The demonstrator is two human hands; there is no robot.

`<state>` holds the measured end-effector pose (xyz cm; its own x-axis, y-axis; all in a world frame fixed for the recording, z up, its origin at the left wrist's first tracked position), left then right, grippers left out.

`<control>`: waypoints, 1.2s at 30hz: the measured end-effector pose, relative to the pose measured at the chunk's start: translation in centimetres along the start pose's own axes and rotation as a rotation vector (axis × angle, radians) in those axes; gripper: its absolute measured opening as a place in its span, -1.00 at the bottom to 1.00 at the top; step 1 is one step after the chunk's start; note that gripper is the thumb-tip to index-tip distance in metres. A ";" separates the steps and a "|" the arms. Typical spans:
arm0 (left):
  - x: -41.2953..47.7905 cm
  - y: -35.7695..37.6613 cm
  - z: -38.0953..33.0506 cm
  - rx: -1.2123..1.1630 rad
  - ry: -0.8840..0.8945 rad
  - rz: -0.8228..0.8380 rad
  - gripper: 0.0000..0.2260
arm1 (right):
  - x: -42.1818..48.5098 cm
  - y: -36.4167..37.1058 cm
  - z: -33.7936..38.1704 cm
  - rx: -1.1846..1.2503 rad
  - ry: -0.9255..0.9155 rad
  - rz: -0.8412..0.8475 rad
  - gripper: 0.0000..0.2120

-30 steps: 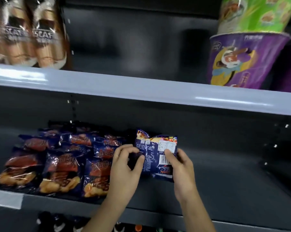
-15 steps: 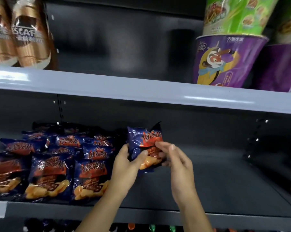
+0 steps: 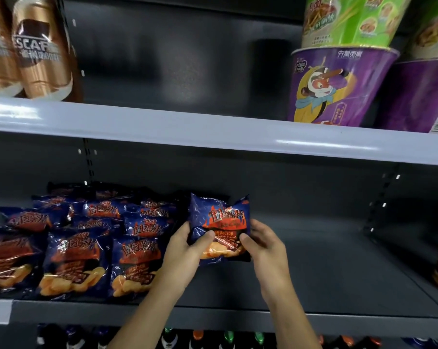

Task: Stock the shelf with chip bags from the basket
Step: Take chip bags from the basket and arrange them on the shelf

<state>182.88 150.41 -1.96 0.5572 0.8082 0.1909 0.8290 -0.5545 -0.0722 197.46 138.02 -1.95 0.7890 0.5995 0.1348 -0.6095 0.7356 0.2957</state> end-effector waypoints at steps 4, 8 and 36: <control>0.1 -1.2 1.4 0.680 0.038 -0.190 -0.51 | 1.1 -0.8 -3.8 -0.057 0.077 -0.118 -0.71; -0.2 -1.4 2.0 0.792 0.038 -0.206 -0.38 | 2.0 -0.9 -7.2 -0.154 0.144 -0.194 -0.72; -0.4 -0.1 2.6 0.855 0.359 -0.151 -0.57 | 2.3 -0.6 -7.8 -0.160 0.114 -0.192 -0.80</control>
<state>182.69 150.65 -4.53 0.5114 0.6709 0.5369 0.7239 0.0003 -0.6899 199.03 141.43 -9.21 0.8828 0.4693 -0.0192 -0.4614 0.8742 0.1516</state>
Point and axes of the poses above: each hand's wrist, its own x-axis towards the middle knuckle, its own y-axis out of the palm, z = x × y, the point moved 9 cm from there along x, towards the middle knuckle, and after that the axes turned 7 degrees about x, right-handed, at the moved point
